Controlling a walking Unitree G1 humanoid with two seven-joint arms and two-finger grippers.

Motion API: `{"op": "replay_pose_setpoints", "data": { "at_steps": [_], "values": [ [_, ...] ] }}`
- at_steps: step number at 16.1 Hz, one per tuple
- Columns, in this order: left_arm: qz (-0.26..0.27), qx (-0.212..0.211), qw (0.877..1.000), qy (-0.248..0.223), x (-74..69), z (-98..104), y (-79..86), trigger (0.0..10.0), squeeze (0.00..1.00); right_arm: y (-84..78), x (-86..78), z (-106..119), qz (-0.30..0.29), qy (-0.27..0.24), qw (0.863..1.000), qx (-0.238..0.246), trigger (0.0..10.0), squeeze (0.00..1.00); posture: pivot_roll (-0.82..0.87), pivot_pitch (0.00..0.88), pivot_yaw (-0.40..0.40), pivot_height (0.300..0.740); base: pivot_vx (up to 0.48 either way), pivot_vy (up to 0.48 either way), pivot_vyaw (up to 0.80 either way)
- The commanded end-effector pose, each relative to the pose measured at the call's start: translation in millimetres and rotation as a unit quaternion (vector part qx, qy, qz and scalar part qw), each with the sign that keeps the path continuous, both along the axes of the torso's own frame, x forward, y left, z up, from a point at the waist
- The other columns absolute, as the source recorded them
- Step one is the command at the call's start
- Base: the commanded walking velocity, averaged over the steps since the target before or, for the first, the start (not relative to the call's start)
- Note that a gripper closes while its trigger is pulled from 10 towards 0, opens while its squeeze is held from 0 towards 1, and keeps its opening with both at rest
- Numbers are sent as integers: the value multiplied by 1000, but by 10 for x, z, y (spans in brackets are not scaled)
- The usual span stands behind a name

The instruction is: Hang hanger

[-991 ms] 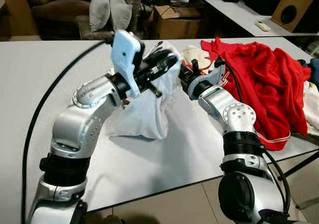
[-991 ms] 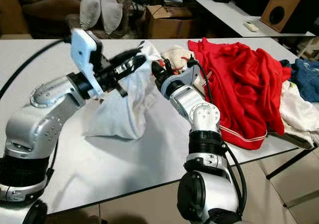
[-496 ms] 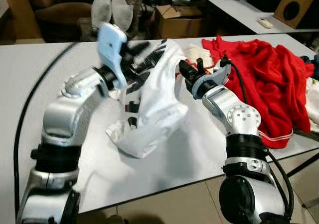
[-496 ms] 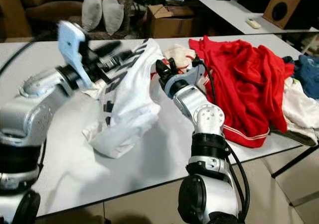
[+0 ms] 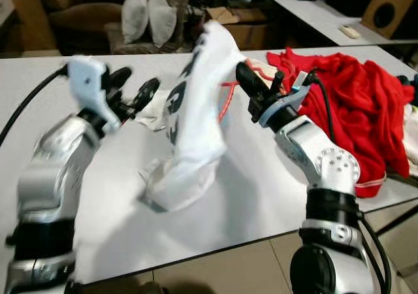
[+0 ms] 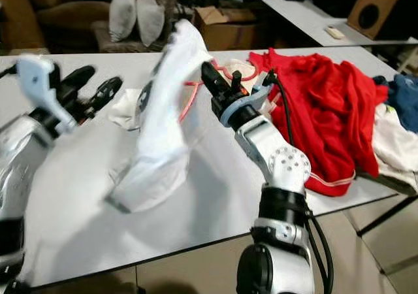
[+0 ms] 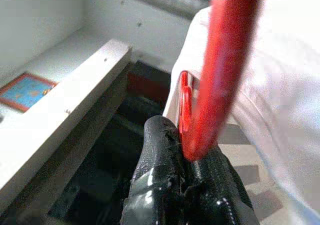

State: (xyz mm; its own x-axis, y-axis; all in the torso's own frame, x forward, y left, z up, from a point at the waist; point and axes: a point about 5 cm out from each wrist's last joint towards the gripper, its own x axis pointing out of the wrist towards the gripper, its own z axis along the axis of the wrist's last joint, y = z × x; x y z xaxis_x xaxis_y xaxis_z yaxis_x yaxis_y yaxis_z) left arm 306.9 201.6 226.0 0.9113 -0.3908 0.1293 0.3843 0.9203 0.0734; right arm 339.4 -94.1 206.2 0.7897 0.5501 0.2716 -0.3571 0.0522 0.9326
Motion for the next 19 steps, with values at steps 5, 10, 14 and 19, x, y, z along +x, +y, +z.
{"op": "replay_pose_setpoints", "data": {
  "at_steps": [5, 10, 14, 19],
  "values": [
    [49, -3, 999, 12, -121, -236, 47, 10000, 0, -107, -157, -125, -7, -28, 999, -32, 10000, 0, 19, 0, -87, 740, 0, 0, 0],
    [-8, -15, 1000, -2, -217, -247, -213, 10000, 0, -198, -196, -319, -42, -9, 998, -56, 10000, 0, 18, 0, -77, 740, 0, 0, 0],
    [14, -16, 1000, 20, -199, -356, -125, 10000, 0, -205, -227, -241, -43, -35, 998, -34, 10000, 0, 14, 0, -70, 740, 0, 0, 0],
    [49, 1, 997, 56, -335, -590, -28, 10000, 0, -287, -269, -210, -57, -56, 995, -54, 10000, 0, 7, 0, -75, 740, 0, 0, 584]
  ]
}}
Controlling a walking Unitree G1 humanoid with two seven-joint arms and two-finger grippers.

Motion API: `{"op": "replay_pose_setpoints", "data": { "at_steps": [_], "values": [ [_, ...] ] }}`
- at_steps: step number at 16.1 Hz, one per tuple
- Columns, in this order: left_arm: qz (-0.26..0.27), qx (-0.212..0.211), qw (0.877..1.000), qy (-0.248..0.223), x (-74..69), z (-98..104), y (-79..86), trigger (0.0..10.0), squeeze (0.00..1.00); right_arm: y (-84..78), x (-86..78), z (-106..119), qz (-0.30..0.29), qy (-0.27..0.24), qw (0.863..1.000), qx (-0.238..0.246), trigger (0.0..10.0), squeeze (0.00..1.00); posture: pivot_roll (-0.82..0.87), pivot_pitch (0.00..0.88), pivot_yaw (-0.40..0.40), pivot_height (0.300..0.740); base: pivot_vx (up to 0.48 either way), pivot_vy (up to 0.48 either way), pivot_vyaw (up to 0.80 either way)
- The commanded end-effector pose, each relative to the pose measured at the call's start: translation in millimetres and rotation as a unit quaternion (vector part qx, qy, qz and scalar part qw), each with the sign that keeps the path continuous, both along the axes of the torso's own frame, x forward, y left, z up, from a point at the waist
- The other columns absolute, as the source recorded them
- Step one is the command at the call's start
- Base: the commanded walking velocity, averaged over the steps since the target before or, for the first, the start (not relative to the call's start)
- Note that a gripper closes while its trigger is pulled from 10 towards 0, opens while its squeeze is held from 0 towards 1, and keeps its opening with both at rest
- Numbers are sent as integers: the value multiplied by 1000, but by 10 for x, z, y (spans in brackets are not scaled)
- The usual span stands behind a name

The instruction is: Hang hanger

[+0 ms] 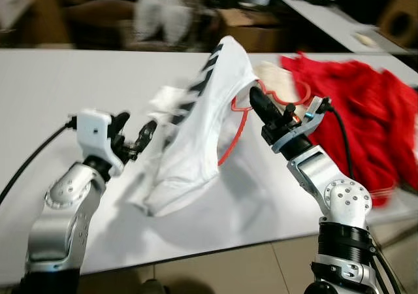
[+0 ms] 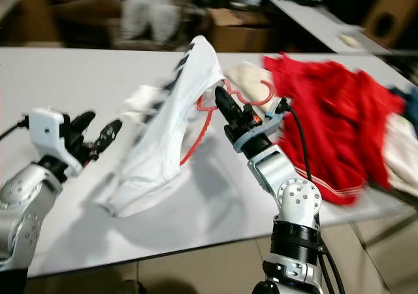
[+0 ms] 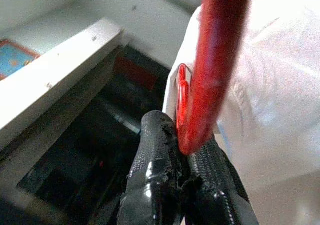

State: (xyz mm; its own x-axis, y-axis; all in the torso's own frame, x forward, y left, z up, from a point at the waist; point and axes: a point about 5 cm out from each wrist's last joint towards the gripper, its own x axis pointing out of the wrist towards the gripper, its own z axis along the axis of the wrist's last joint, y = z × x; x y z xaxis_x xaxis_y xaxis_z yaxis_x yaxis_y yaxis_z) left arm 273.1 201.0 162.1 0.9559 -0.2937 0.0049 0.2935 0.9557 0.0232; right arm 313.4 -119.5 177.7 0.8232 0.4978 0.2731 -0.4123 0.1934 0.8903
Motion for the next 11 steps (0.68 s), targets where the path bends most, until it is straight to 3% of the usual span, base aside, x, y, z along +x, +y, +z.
{"op": "replay_pose_setpoints", "data": {
  "at_steps": [1, 5, 11],
  "values": [
    [7, 1, 1000, -9, -31, 33, 11, 10000, 0, -48, -26, 85, -3, -24, 1000, 1, 10000, 0, 8, 0, -76, 740, 0, 0, 800],
    [29, -19, 999, -17, -131, 33, 84, 10000, 0, -92, -137, 94, 3, -41, 999, -1, 10000, 0, -3, 0, -72, 740, 0, 0, 800],
    [14, -27, 999, -30, -142, 89, 30, 10000, 0, -140, -321, 58, 15, -65, 998, 14, 10000, 0, -7, 0, -69, 740, 0, 0, 800]
  ]
}}
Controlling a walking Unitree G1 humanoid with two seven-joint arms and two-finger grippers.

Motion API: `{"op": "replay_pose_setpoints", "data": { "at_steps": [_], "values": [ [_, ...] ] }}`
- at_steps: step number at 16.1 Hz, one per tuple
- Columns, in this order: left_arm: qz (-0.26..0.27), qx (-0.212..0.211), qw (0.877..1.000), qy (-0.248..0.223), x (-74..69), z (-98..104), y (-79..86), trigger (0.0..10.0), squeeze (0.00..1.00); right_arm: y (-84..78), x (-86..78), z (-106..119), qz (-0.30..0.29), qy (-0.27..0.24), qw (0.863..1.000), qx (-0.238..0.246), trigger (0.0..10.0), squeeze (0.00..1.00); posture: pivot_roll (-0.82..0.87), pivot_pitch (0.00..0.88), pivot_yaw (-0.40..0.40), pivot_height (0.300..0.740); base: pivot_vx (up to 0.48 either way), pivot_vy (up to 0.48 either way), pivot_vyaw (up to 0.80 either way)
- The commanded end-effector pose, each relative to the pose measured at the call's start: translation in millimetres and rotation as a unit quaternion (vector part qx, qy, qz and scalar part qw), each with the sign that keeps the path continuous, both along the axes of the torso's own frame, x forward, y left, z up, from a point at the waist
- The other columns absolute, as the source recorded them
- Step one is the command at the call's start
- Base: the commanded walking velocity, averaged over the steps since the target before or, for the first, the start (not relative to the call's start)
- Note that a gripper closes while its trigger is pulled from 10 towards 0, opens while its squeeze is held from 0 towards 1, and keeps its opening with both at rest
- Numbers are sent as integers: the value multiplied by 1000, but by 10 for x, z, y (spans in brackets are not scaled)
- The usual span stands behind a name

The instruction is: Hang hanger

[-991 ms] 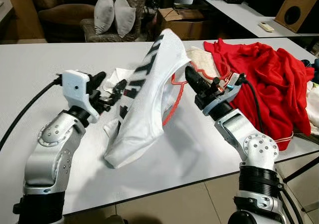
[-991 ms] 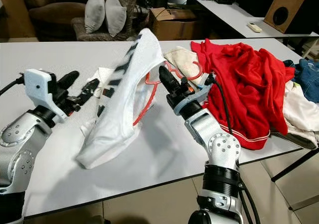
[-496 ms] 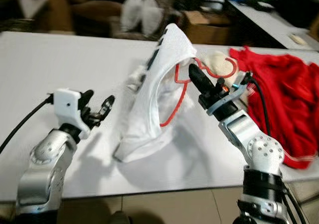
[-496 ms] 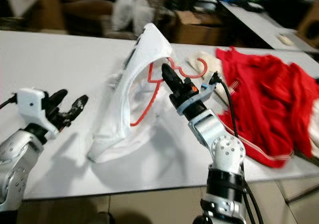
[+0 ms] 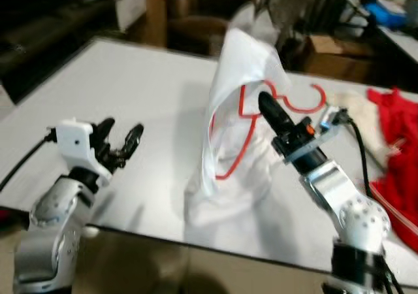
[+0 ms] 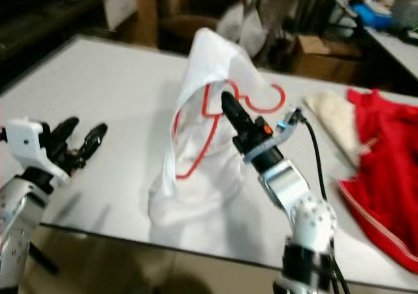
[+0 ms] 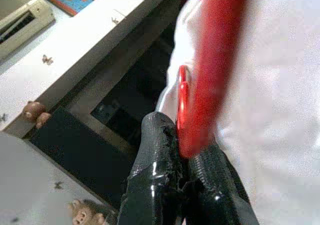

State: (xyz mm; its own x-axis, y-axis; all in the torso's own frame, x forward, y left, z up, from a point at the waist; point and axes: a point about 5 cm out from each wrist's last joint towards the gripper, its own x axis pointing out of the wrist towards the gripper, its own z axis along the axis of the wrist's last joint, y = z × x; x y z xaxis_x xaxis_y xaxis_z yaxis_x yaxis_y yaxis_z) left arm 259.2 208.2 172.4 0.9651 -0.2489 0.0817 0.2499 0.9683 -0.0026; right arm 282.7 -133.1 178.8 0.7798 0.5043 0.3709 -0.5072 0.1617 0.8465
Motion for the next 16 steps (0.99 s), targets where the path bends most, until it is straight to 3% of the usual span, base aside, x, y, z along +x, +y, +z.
{"op": "replay_pose_setpoints", "data": {
  "at_steps": [1, 8, 16],
  "values": [
    [-13, -5, 1000, 4, -4, -21, -57, 10000, 0, -5, -37, 29, 8, -12, 1000, 1, 10000, 0, -7, 0, -67, 740, 0, 0, 800],
    [-22, 21, 999, 12, -58, -114, -190, 10000, 0, -25, -106, -36, 6, -5, 1000, -2, 10000, 0, 9, 0, -78, 740, 0, 0, 800],
    [-37, 37, 999, 14, -73, -147, -256, 10000, 0, -16, -118, -81, 8, 3, 1000, -16, 10000, 0, 8, 0, -72, 740, 0, -287, 800]
  ]
}}
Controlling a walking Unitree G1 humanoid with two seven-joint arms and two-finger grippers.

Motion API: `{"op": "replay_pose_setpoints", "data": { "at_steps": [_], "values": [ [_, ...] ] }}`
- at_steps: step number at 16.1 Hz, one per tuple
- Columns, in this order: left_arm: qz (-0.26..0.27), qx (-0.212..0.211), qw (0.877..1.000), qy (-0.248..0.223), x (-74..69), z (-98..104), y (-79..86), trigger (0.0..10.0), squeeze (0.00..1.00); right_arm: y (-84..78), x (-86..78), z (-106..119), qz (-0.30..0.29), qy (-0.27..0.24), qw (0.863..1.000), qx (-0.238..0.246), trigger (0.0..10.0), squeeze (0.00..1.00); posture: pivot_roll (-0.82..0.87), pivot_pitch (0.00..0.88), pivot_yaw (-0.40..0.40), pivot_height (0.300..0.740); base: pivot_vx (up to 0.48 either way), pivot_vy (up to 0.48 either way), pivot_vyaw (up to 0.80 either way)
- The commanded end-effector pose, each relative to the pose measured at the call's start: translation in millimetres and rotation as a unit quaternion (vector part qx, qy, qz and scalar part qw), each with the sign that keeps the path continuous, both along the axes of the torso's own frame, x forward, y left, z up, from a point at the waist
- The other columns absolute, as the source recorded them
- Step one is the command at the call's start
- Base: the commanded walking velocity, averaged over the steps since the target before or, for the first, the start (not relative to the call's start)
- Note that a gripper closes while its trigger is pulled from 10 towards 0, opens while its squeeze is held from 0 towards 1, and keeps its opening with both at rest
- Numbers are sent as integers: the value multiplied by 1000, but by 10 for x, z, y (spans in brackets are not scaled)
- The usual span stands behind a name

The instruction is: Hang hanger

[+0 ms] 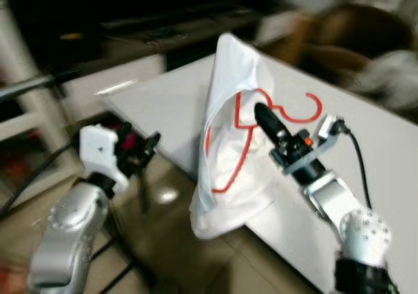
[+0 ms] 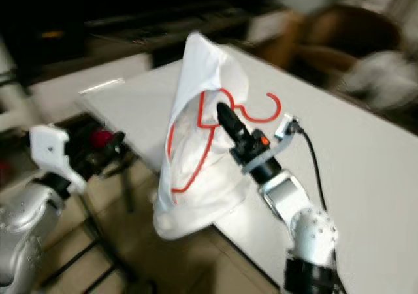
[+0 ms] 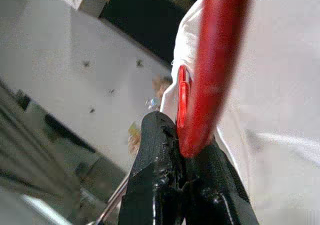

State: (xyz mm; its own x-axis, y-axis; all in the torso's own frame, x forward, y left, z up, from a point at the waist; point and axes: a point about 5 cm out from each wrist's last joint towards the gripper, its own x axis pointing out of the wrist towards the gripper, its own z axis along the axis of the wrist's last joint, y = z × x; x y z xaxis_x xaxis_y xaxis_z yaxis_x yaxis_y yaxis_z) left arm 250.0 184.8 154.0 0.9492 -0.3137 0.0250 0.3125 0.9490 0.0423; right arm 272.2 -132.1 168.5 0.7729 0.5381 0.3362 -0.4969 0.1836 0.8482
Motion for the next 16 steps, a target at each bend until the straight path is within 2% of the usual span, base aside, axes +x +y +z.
{"op": "replay_pose_setpoints", "data": {
  "at_steps": [1, 9, 16],
  "values": [
    [-6, 8, 1000, -7, 14, 32, -26, 10000, 0, -25, -14, 17, -4, -5, 1000, 2, 10000, 0, 8, 0, -72, 740, 0, -292, 800],
    [-13, 19, 1000, -5, -5, 11, -40, 10000, 0, 3, 14, 15, 6, -6, 1000, -7, 10000, 0, 15, 0, -75, 740, 0, -293, 800],
    [-21, 12, 1000, 10, -32, -37, -36, 10000, 0, 38, 14, -9, 16, -6, 1000, -5, 10000, 0, 21, 0, -73, 740, 0, 0, 800]
  ]
}}
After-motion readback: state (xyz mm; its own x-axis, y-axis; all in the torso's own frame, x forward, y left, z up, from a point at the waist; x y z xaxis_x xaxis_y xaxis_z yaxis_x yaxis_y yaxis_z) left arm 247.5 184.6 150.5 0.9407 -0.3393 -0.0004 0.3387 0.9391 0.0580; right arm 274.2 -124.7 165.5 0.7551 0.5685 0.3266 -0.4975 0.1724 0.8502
